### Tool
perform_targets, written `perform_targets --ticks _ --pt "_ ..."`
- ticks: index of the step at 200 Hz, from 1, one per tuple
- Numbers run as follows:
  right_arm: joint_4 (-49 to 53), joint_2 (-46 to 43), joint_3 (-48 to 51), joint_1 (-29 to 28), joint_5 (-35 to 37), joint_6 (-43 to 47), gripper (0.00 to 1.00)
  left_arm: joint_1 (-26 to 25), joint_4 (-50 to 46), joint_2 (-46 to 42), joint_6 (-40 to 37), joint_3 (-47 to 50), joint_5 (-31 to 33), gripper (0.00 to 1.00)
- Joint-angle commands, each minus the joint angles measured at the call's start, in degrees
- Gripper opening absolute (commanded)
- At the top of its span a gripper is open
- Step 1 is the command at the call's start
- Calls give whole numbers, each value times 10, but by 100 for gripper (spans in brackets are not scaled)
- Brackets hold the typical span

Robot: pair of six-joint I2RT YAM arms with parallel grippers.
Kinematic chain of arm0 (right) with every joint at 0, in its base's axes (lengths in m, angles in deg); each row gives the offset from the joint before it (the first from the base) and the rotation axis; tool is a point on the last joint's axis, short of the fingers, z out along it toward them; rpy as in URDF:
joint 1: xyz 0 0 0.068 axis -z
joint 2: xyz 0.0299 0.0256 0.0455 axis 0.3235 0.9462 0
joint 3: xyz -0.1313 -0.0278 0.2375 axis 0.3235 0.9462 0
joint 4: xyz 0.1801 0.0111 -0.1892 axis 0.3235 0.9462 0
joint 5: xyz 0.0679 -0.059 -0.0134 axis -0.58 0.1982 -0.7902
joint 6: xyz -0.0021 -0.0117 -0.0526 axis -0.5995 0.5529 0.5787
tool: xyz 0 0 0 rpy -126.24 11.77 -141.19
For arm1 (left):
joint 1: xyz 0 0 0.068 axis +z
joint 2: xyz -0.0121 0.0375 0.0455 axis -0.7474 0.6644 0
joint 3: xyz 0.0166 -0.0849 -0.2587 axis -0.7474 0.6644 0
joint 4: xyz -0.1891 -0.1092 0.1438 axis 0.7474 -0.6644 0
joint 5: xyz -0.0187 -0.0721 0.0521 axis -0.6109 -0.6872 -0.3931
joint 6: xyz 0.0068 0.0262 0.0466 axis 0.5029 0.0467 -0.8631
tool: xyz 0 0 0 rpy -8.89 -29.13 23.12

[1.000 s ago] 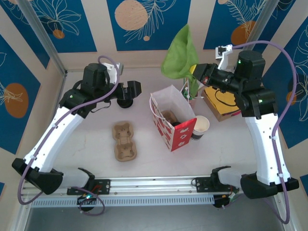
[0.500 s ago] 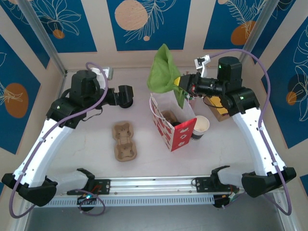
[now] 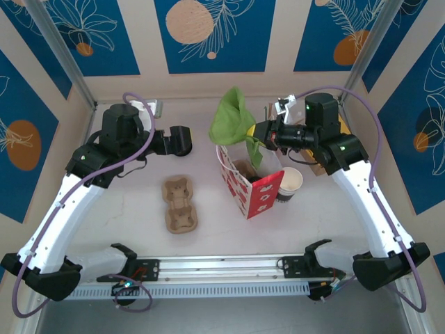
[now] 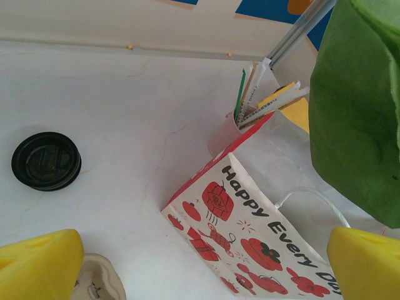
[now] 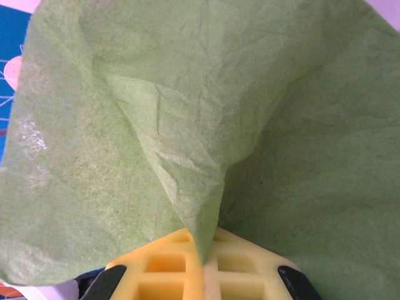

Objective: Pack the takeout coffee

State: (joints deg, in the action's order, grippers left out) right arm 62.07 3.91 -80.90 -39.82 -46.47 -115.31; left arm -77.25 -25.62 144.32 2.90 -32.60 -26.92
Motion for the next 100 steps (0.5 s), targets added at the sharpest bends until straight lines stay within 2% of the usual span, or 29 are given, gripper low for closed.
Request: perform_targets --ticks 1,45,100 --pt "42 -12 14 -4 7 -28 0 6 7 1 -9 5 5 100" --pt "74 -11 28 -5 -5 -59 0 6 15 5 -8 7 0 100" --pt "118 -7 34 -5 16 -57 0 6 20 8 -7 12 -5 100"
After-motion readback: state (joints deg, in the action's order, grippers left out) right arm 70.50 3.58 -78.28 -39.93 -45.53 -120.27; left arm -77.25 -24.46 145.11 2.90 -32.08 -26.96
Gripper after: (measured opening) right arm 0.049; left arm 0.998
